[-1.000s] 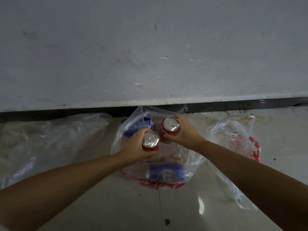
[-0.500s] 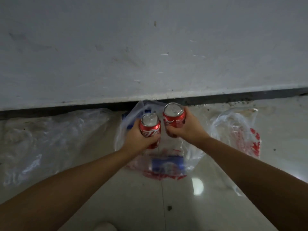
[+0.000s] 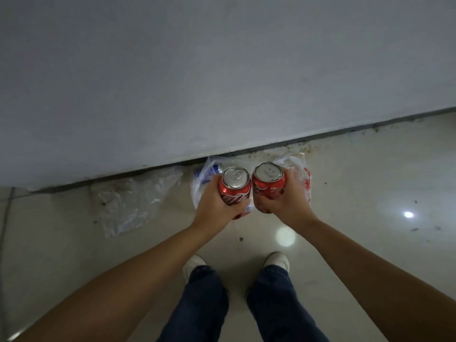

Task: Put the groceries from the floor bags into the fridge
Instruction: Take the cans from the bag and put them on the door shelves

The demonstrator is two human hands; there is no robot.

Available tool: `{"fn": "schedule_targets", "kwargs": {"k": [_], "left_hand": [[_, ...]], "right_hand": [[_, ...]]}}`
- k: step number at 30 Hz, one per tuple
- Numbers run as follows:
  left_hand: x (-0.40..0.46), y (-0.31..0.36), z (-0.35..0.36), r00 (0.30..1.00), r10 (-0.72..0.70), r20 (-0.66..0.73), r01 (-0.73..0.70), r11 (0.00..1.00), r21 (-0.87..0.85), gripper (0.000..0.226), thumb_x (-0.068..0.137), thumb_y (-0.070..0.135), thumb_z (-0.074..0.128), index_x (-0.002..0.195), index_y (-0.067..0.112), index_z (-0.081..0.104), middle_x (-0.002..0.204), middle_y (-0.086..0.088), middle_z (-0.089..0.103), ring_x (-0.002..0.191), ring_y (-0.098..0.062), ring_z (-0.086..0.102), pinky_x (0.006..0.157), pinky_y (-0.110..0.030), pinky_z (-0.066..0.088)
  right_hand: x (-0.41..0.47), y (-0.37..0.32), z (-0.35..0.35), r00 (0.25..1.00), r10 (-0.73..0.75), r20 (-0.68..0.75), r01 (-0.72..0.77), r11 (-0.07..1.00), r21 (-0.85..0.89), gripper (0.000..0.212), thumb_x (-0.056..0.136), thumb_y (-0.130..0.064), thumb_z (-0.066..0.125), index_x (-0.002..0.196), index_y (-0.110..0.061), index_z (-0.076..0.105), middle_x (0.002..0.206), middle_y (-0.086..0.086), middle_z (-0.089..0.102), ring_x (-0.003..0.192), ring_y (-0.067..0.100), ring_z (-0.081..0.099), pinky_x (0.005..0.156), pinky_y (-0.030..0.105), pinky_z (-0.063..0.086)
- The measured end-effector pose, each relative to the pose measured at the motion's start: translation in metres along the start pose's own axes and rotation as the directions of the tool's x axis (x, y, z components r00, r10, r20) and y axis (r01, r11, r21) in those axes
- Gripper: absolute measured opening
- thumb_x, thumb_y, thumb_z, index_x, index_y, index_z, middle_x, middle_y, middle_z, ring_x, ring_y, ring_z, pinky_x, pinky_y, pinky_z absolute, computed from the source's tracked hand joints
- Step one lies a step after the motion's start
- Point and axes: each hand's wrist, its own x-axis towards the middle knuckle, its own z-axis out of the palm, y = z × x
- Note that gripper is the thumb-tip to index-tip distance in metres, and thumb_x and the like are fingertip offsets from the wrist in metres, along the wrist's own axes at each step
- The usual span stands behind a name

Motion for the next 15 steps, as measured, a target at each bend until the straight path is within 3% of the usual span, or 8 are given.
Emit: {"fn": "schedule_targets", "kwargs": {"k": [3,7,12,15], "left_hand": [[-0.050,0.062,-0.011,1.000,0.004,0.020,-0.004,1.000,0.011,0.061,0.069,0.013,0.081,0.106,0.042,0.042,0.101,0.022,0.056,0.089,0.013,0.057,0.067,-0.001,0.045],[-0.112,0.132,-0.021,0.998,0.011,0.059,-0.013,1.000,0.024,0.063,0.070,0.017,0.081,0.114,0.039,0.041,0.105,0.024,0.056,0.096,0.010,0.054,0.074,-0.004,0.043],[-0.160,0.198,-0.029,0.992,0.055,0.109,-0.064,0.995,0.081,0.066,0.069,0.016,0.082,0.121,0.029,0.044,0.108,0.016,0.055,0.105,-0.004,0.053,0.092,-0.020,0.042],[-0.181,0.235,-0.032,0.978,0.111,0.175,-0.134,0.982,0.131,0.063,0.070,0.013,0.081,0.123,0.021,0.047,0.106,0.008,0.057,0.102,-0.011,0.055,0.087,-0.023,0.041]], "right_hand": [[-0.058,-0.048,-0.036,0.998,0.034,-0.055,-0.030,0.997,0.068,0.074,0.065,-0.019,0.084,0.123,-0.033,0.039,0.116,-0.010,0.058,0.107,0.006,0.057,0.079,0.012,0.046],[-0.137,-0.099,-0.081,0.987,0.083,-0.140,-0.068,0.991,0.112,0.071,0.071,-0.015,0.081,0.126,-0.030,0.038,0.103,-0.024,0.054,0.097,-0.002,0.057,0.066,0.003,0.045],[-0.217,-0.144,-0.120,0.962,0.106,-0.251,-0.067,0.985,0.159,0.065,0.071,-0.022,0.081,0.118,-0.032,0.037,0.106,-0.016,0.056,0.098,0.003,0.056,0.073,0.010,0.044],[-0.261,-0.165,-0.133,0.922,0.107,-0.372,-0.022,0.974,0.226,0.066,0.069,-0.021,0.082,0.118,-0.029,0.040,0.108,-0.010,0.059,0.095,0.002,0.058,0.073,0.011,0.044]]}}
